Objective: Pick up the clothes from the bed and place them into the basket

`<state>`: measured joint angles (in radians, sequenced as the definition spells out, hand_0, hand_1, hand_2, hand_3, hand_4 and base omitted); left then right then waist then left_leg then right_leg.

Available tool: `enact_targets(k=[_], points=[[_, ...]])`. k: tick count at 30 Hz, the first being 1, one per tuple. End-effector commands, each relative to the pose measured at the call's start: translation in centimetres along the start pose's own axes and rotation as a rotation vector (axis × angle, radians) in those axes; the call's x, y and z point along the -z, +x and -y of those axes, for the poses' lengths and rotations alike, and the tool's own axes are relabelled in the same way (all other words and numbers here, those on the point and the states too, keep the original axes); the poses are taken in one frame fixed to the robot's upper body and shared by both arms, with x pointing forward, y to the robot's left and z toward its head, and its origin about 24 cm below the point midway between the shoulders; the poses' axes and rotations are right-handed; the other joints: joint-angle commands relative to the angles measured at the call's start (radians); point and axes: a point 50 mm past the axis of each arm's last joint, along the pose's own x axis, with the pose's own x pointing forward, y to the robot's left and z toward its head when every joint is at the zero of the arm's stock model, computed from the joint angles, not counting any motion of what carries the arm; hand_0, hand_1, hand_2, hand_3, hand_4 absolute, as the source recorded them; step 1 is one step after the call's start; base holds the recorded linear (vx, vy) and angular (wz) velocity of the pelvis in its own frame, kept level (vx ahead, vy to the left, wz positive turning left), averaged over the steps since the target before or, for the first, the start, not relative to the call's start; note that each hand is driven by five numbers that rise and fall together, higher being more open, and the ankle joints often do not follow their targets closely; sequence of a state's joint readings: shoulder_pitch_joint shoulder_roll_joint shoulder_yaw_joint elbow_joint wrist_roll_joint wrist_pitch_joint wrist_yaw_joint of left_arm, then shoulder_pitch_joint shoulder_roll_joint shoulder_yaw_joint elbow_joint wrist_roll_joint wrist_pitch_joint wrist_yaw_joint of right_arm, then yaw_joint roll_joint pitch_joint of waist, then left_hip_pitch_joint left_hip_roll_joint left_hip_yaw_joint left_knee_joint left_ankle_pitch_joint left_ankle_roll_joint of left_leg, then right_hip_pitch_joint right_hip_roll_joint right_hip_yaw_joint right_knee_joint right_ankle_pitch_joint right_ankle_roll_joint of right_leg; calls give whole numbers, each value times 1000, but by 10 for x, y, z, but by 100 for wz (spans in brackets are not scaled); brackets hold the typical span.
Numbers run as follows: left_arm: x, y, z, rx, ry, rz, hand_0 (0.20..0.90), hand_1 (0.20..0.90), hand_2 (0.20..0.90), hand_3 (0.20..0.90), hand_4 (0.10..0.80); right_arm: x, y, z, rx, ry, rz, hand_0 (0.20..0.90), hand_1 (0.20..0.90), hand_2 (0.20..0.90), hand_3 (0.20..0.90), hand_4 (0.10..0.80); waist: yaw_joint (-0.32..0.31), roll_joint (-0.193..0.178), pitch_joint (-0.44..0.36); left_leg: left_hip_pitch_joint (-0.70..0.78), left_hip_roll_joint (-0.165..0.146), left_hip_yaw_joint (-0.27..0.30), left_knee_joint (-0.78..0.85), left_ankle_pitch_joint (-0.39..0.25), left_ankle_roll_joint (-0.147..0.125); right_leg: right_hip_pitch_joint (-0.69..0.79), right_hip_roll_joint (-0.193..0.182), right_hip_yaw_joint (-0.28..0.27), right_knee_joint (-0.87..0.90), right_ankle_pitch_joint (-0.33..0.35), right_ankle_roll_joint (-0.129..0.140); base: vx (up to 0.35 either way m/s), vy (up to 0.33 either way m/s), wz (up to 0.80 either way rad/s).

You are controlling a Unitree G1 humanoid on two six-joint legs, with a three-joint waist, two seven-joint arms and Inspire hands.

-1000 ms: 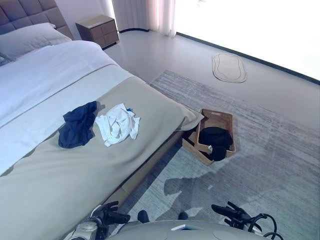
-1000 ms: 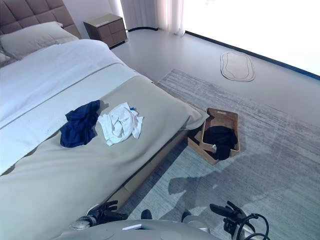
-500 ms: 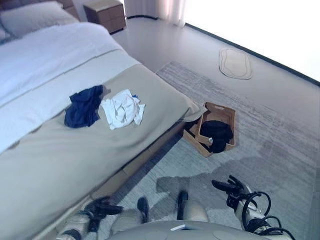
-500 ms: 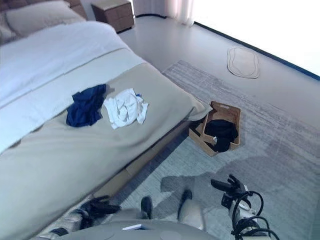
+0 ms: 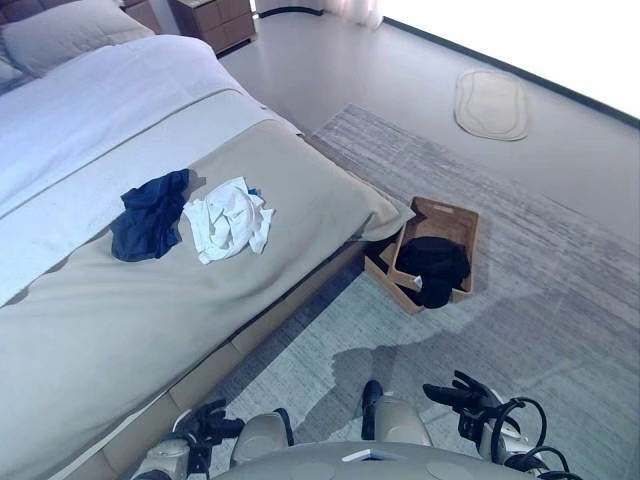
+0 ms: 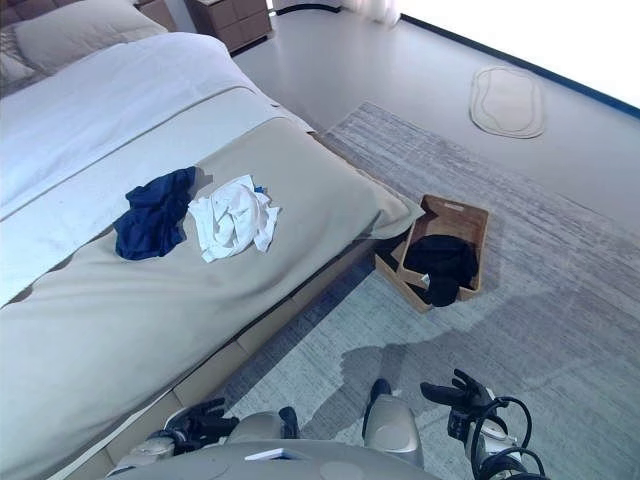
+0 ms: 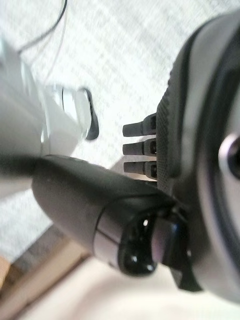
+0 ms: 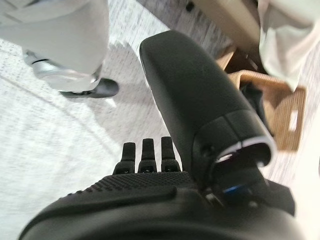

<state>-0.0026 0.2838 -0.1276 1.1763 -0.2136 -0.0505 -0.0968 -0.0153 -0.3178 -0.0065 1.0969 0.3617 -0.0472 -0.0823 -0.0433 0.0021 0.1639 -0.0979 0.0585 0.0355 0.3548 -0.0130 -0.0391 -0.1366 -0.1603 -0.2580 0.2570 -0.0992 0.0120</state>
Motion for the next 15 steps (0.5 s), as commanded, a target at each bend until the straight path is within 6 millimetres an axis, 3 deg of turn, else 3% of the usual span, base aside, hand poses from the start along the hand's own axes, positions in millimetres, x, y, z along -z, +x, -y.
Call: enact_targets(k=[1, 2, 5, 7, 9, 12, 15], points=[[-43, 1, 10, 67, 90, 210, 900, 900, 900, 900, 800, -50, 3, 6, 1, -16, 203, 900, 900, 900, 900, 800, 36, -18, -22, 77, -31, 76, 93, -150, 34, 64, 41, 13, -150, 74, 13, 259, -98, 30], [-42, 1, 11, 62, 79, 203, 900, 900, 900, 900, 800, -56, 3, 2, -8, -31, 217, 900, 900, 900, 900, 800, 50, -20, -17, 79, -38, 139, -36, -123, 30, 91, 36, -43, -176, 83, 16, 289, -79, 17], [-37, 2, 12, 47, 75, 163, 900, 900, 900, 900, 800, -57, 4, -5, -15, -43, 213, 900, 900, 900, 900, 800, 70, -14, -15, 72, -52, 144, -164, -97, 17, 131, 48, -53, -202, 75, 28, 258, -25, 1], [-23, 3, 11, 24, 84, 95, 900, 900, 900, 900, 800, -51, 4, -12, -28, -62, 194, 900, 900, 900, 900, 800, 99, 0, -12, 48, -47, 92, -281, -10, -13, 176, 76, -27, -218, 48, 28, 373, 41, -22], [-14, 2, 10, 17, 80, 56, 900, 900, 900, 900, 800, -46, 4, -15, -31, -49, 169, 900, 900, 900, 900, 800, 112, 5, -10, 16, -37, 66, -314, 40, -28, 210, 87, 0, -220, 25, 22, 370, 111, -43], [-4, 2, 10, 16, 62, 21, 900, 900, 900, 900, 800, -33, 4, -13, -18, 2, 111, 900, 900, 900, 900, 800, 121, 12, -13, -25, -25, 44, -330, 75, -33, 248, 97, 39, -214, -7, 13, 329, 179, -37], [-2, 2, 10, 20, 37, 12, 900, 900, 900, 900, 800, -19, 4, -11, -14, 49, 68, 900, 900, 900, 900, 800, 121, 11, -21, -35, -21, 55, -300, 53, -10, 282, 80, 67, -178, -50, 23, 389, 321, -41]])
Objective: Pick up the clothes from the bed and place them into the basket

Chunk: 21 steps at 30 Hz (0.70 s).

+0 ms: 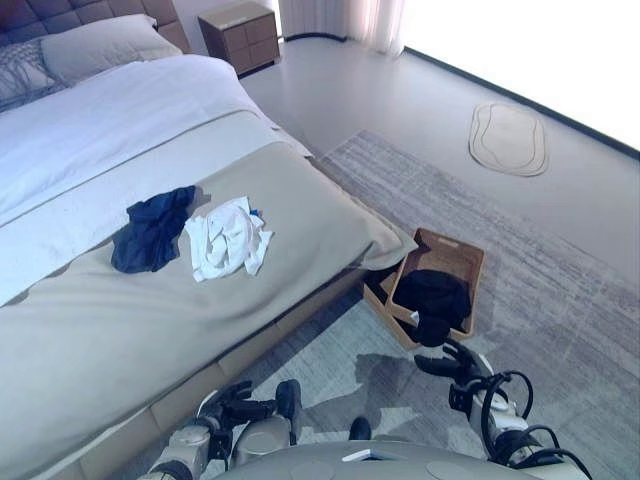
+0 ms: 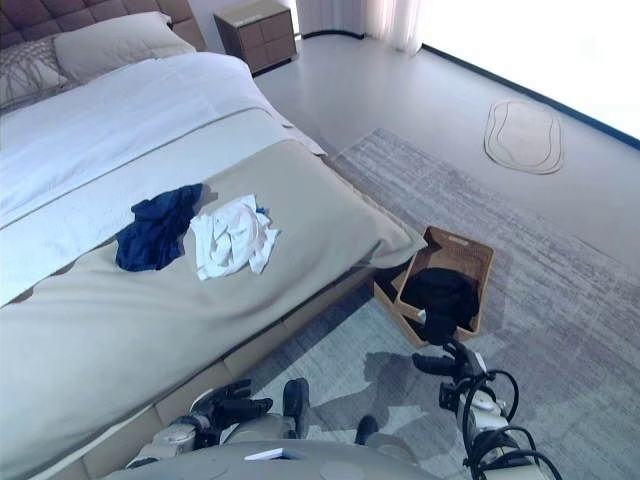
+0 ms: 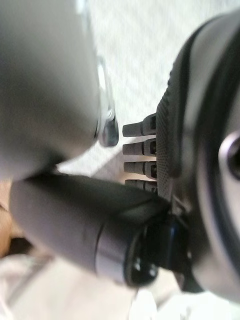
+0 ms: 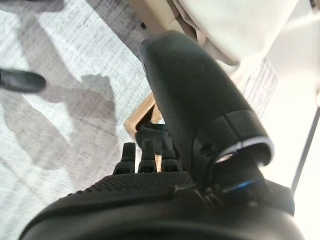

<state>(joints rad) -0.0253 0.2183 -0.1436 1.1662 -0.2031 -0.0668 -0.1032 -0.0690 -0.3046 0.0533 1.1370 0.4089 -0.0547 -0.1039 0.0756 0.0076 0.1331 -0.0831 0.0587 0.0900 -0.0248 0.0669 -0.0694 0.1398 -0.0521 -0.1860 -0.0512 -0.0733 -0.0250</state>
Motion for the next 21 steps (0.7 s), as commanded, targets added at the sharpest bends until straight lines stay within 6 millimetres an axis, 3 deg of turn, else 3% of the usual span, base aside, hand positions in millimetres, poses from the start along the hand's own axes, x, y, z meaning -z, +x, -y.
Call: enact_targets(k=[1, 5, 6, 8, 9, 11, 13, 16, 19, 21], points=[[8, -4, -21, -62, 35, -37, 900, 900, 900, 900, 800, -7, 0, 2, 0, 66, 52, 900, 900, 900, 900, 800, 1, 0, 4, -49, -26, 3, 105, -51, 38, 6, -42, -5, 159, -90, 66, 327, 294, -40], [0, -3, -26, -69, 44, -22, 900, 900, 900, 900, 800, 0, -1, 0, 12, 55, 29, 900, 900, 900, 900, 800, 5, -26, -7, -57, -54, 13, 174, -109, 91, 9, -77, 14, 262, -82, 85, 250, 287, -9], [-6, -2, -26, -62, 54, -7, 900, 900, 900, 900, 800, 4, -1, -1, 14, 18, 24, 900, 900, 900, 900, 800, 0, -36, -12, -30, -83, 20, 161, -129, 135, -24, -107, 31, 403, -6, 108, 252, 381, -5], [-11, -1, -27, -60, 82, 4, 900, 900, 900, 900, 800, 6, -2, -2, 8, 6, 28, 900, 900, 900, 900, 800, -6, -32, -14, -2, -100, 20, 140, -137, 156, -77, -127, 32, 534, 65, 116, 229, 396, 1], [-14, -2, -28, -58, 121, 11, 900, 900, 900, 900, 800, 5, -3, -2, -8, -4, 42, 900, 900, 900, 900, 800, -12, -18, -15, 31, -109, 23, 119, -145, 175, -164, -150, 33, 709, 126, 118, 180, 412, 10], [-17, -2, -29, -64, 135, 18, 900, 900, 900, 900, 800, -2, -3, -5, -27, -7, 81, 900, 900, 900, 900, 800, -24, 0, -5, 71, -111, 21, 86, -149, 186, -262, -157, 26, 794, 140, 106, 143, 294, 6], [-20, -1, -29, -67, 134, 26, 900, 900, 900, 900, 800, -15, -3, -9, -52, 29, 134, 900, 900, 900, 900, 800, -39, 4, 3, 99, -112, 19, 53, -142, 175, -300, -120, -10, 643, 92, 91, 149, 53, 6], [-20, -3, -33, -76, 148, 21, 900, 900, 900, 900, 800, -38, -6, -19, -77, 4, 245, 900, 900, 900, 900, 800, -56, -12, 15, 137, -122, 28, 36, -160, 162, -315, -99, -51, 391, 101, 107, 177, -57, 21], [-15, -5, -38, -96, 133, 11, 900, 900, 900, 900, 800, -71, -15, -27, -102, -130, 412, 900, 900, 900, 900, 800, -87, -29, 24, 164, -139, 10, 35, -186, 161, -339, -61, -7, 230, 153, 134, 120, -80, 36], [-12, -6, -39, -89, 134, 6, 900, 900, 900, 900, 800, -94, -21, -31, -112, -224, 520, 900, 900, 900, 900, 800, -97, -30, 23, 171, -149, -24, 32, -191, 168, -359, -43, 38, 225, 158, 133, 104, -50, 55]])
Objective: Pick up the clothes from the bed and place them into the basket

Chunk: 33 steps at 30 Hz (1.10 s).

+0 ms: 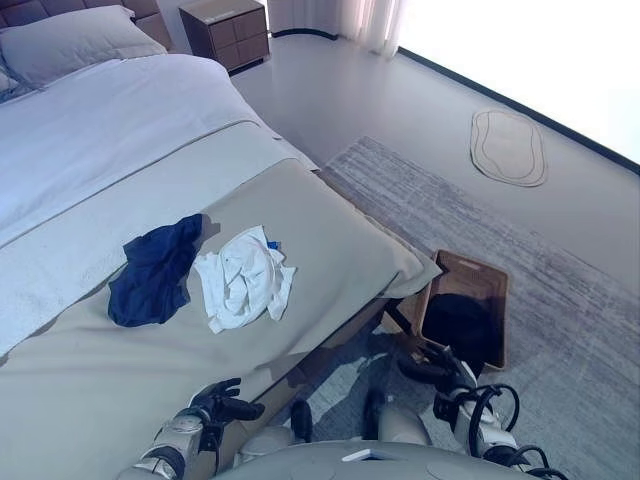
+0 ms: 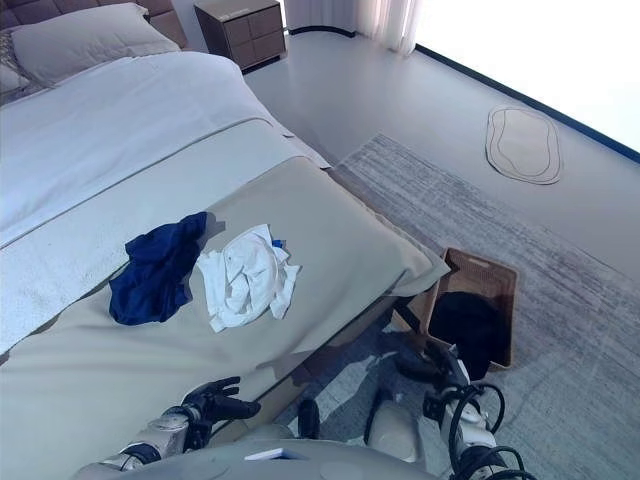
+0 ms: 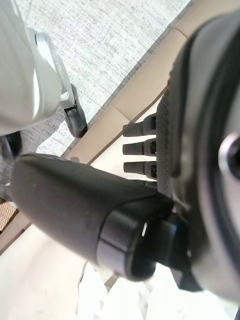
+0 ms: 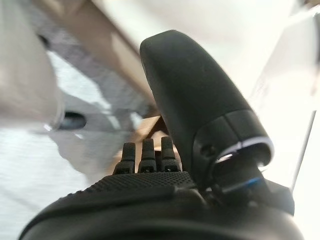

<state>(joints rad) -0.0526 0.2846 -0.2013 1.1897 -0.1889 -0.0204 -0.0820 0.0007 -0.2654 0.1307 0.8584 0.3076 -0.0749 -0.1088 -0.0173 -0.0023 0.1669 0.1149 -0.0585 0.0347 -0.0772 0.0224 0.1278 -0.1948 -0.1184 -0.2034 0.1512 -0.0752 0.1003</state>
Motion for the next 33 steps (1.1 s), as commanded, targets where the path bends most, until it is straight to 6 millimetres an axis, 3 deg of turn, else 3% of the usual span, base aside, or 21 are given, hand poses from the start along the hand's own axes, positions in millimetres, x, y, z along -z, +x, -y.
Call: enact_targets(k=[1, 6, 9, 10, 12, 15, 23, 28, 33], points=[[-4, -4, -15, -29, 36, 57, 900, 900, 900, 900, 800, -82, 2, 18, 33, -193, 353, 900, 900, 900, 900, 800, -1, -22, -15, -26, -37, 7, 88, -147, -31, -2, 30, 73, 0, 144, 4, 117, -75, 80], [6, -6, -8, -17, 3, 53, 900, 900, 900, 900, 800, -148, -8, 5, -21, -563, 617, 900, 900, 900, 900, 800, 56, -35, -33, -44, -35, -31, 107, -147, -54, 92, 27, 51, -71, 115, -8, 76, -86, 51], [-6, -5, -9, -14, -18, 89, 900, 900, 900, 900, 800, -203, -16, -4, -5, -741, 761, 900, 900, 900, 900, 800, 100, -44, -19, -93, -20, -48, 120, -129, -75, 97, 23, 18, -80, 104, -11, -91, -73, 32], [-19, -3, -10, -3, -2, 117, 900, 900, 900, 900, 800, -232, -19, -8, 16, -797, 816, 900, 900, 900, 900, 800, 120, -44, -1, -127, 1, -23, 115, -109, -93, 96, 17, -21, -87, 100, -12, -263, -75, 49], [-41, -1, -10, 9, 50, 158, 900, 900, 900, 900, 800, -272, -27, -11, 87, -845, 887, 900, 900, 900, 900, 800, 139, -49, 31, -184, 39, 59, 116, -78, -124, 98, -2, -109, -105, 99, -12, -273, -95, 75], [-56, 1, -9, 20, 120, 162, 900, 900, 900, 900, 800, -308, -40, -13, 199, -931, 959, 900, 900, 900, 900, 800, 182, -56, 67, -223, 73, 125, 119, -68, -158, 126, -33, -224, -98, 72, 2, -33, -63, 145], [-47, -3, -28, -12, 141, 143, 900, 900, 900, 900, 800, -352, -57, -38, 292, -995, 1028, 900, 900, 900, 900, 800, 268, -59, 147, -294, 61, 80, 207, -94, -138, 103, -91, -269, -29, 87, 8, 110, 62, 74], [-72, -6, -38, -16, 116, 221, 900, 900, 900, 900, 800, -379, -63, -46, 364, -1044, 975, 900, 900, 900, 900, 800, 323, -72, 206, -385, 60, 72, 286, -111, -125, 87, -125, -292, -6, 104, 10, 61, 64, 42], [-107, -12, -38, 0, 105, 364, 900, 900, 900, 900, 800, -386, -46, -19, 440, -1109, 649, 900, 900, 900, 900, 800, 391, -65, 285, -518, 58, 43, 373, -117, -112, 19, -165, -332, 101, 82, -2, 53, 73, 42]])
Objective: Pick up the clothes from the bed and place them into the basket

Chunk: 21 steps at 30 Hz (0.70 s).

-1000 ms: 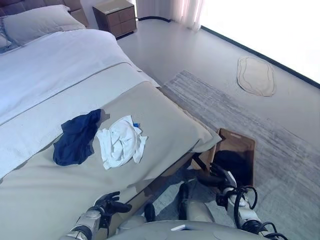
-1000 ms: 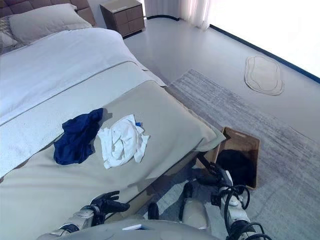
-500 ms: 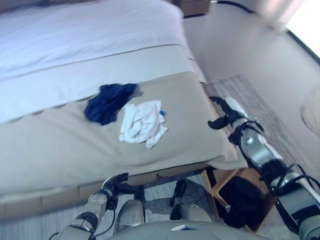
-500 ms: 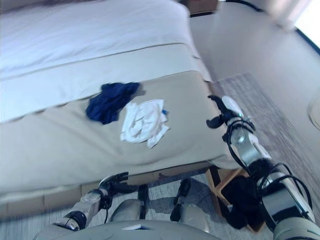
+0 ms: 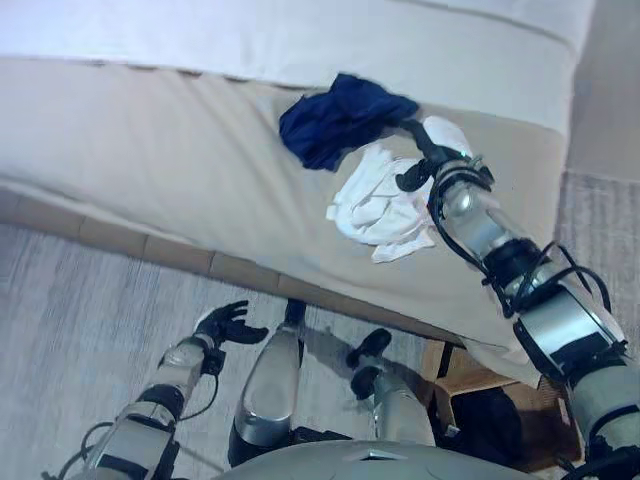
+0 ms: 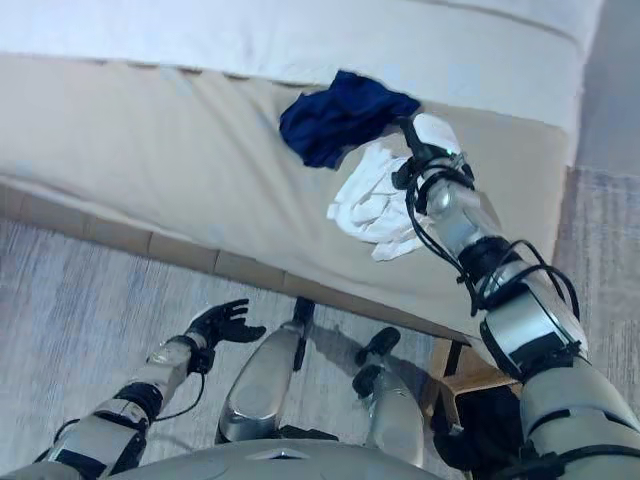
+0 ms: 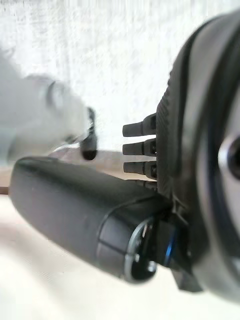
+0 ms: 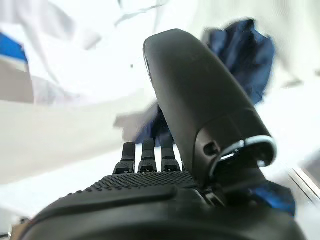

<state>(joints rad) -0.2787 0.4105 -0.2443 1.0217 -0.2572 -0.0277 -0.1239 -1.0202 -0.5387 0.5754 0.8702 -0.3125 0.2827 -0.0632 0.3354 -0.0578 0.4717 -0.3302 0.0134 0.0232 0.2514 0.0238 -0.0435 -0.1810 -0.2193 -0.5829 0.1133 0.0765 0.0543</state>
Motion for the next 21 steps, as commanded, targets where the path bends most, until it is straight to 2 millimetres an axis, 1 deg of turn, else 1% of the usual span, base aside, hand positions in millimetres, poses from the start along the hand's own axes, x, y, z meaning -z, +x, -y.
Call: enact_targets(k=[1, 2, 3, 4, 6, 8, 9, 10, 11, 12, 13, 14, 16, 17, 18, 19, 20, 21], points=[[20, -11, -4, 20, 18, 0, 900, 900, 900, 900, 800, -2, 5, 26, 22, -88, -66, 900, 900, 900, 900, 800, 45, -8, -11, -86, -16, 48, 50, -118, 60, -5, -67, 45, 151, -75, 43, 74, 62, 30], [13, -11, -4, 19, 5, 41, 900, 900, 900, 900, 800, 7, 7, 29, -14, -84, -132, 900, 900, 900, 900, 800, 61, -3, 12, -112, -25, 35, 63, -118, 63, -25, -74, 40, 169, -72, 45, 57, 44, 20], [11, -10, -4, 19, 3, 49, 900, 900, 900, 900, 800, 9, 7, 30, -18, -79, -151, 900, 900, 900, 900, 800, 63, -3, 17, -118, -27, 32, 65, -118, 64, -29, -75, 39, 172, -72, 46, 62, 53, 18], [2, -10, -6, 16, -5, 89, 900, 900, 900, 900, 800, 18, 8, 35, -30, -78, -223, 900, 900, 900, 900, 800, 77, 4, 39, -148, -35, 18, 73, -114, 66, -55, -82, 35, 184, -71, 48, 19, 32, 18], [-1, -12, -7, 15, -13, 123, 900, 900, 900, 900, 800, 28, 8, 39, -52, -74, -306, 900, 900, 900, 900, 800, 85, 13, 48, -189, -42, 4, 76, -107, 68, -96, -85, 38, 196, -72, 48, 17, 36, 24], [-2, -13, -8, 11, -14, 145, 900, 900, 900, 900, 800, 42, 5, 41, -86, -30, -394, 900, 900, 900, 900, 800, 84, 23, 48, -232, -51, -14, 76, -97, 71, -134, -72, 68, 196, -87, 44, 15, 16, 21], [-4, -13, -7, 1, -18, 158, 900, 900, 900, 900, 800, 57, 2, 40, -138, 17, -485, 900, 900, 900, 900, 800, 78, 30, 48, -273, -68, -31, 81, -90, 76, -169, -58, 105, 196, -99, 36, 9, -25, 12], [-5, -13, -7, -7, -17, 160, 900, 900, 900, 900, 800, 66, -2, 39, -176, 28, -551, 900, 900, 900, 900, 800, 78, 32, 48, -293, -73, -37, 80, -85, 79, -185, -53, 116, 196, -105, 34, 2, -37, 12], [-7, -13, -8, -12, -18, 161, 900, 900, 900, 900, 800, 71, -4, 40, -189, 19, -575, 900, 900, 900, 900, 800, 80, 33, 48, -305, -76, -38, 79, -81, 80, -192, -52, 114, 196, -106, 33, -23, -52, 24], [-11, -13, -10, -23, -18, 163, 900, 900, 900, 900, 800, 83, -7, 38, -212, 12, -616, 900, 900, 900, 900, 800, 82, 34, 48, -324, -81, -38, 71, -71, 82, -200, -45, 106, 185, -104, 35, -33, -62, 29], [-13, -14, -12, -28, -15, 163, 900, 900, 900, 900, 800, 87, -8, 36, -213, 33, -618, 900, 900, 900, 900, 800, 83, 34, 48, -331, -85, -39, 68, -66, 83, -206, -42, 100, 181, -101, 36, -37, -80, 28], [-15, -14, -14, -35, -10, 157, 900, 900, 900, 900, 800, 88, -7, 37, -191, 73, -583, 300, 300, 300, 200, 100, 85, 33, 48, -334, -87, -39, 65, -63, 84, -211, -42, 90, 182, -97, 38, -23, -67, 17], [-13, -15, -18, -43, 5, 137, 900, 900, 900, 900, 800, 75, -1, 42, -105, 153, -477, 300, 300, 300, 200, 100, 87, 31, 48, -324, -81, -33, 62, -65, 84, -210, -48, 70, 199, -94, 39, -10, -24, 5], [-11, -16, -20, -46, 16, 122, 900, 900, 900, 900, 800, 62, 4, 52, 3, 211, -388, 300, 300, 300, 200, 100, 87, 28, 48, -312, -73, -26, 61, -70, 84, -204, -55, 58, 216, -88, 41, -34, 24, -15], [-4, -17, -21, -56, 19, 101, 900, 900, 900, 900, 800, 39, 7, 72, 176, 272, -257, 300, 300, 300, 200, 100, 82, 20, 48, -286, -62, -12, 56, -77, 85, -191, -62, 55, 233, -74, 46, -48, 59, -30], [3, -19, -22, -64, 15, 86, 900, 900, 900, 900, 800, 22, 5, 90, 300, 320, -160, 300, 300, 300, 200, 100, 71, 9, 48, -260, -50, 3, 49, -86, 85, -179, -66, 56, 245, -66, 49, -62, 97, -54], [12, -22, -23, -75, 3, 76, 900, 900, 900, 900, 800, 5, -1, 109, 429, 347, -53, 300, 300, 300, 200, 100, 56, -1, 48, -229, -37, 23, 38, -93, 85, -166, -69, 56, 258, -59, 52, -65, 119, -75], [19, -23, -23, -85, -14, 67, 900, 900, 900, 900, 800, -6, -8, 121, 511, 370, 29, 300, 300, 300, 200, 100, 41, -8, 48, -198, -29, 42, 24, -97, 86, -156, -70, 60, 268, -54, 57, -75, 118, -92]])
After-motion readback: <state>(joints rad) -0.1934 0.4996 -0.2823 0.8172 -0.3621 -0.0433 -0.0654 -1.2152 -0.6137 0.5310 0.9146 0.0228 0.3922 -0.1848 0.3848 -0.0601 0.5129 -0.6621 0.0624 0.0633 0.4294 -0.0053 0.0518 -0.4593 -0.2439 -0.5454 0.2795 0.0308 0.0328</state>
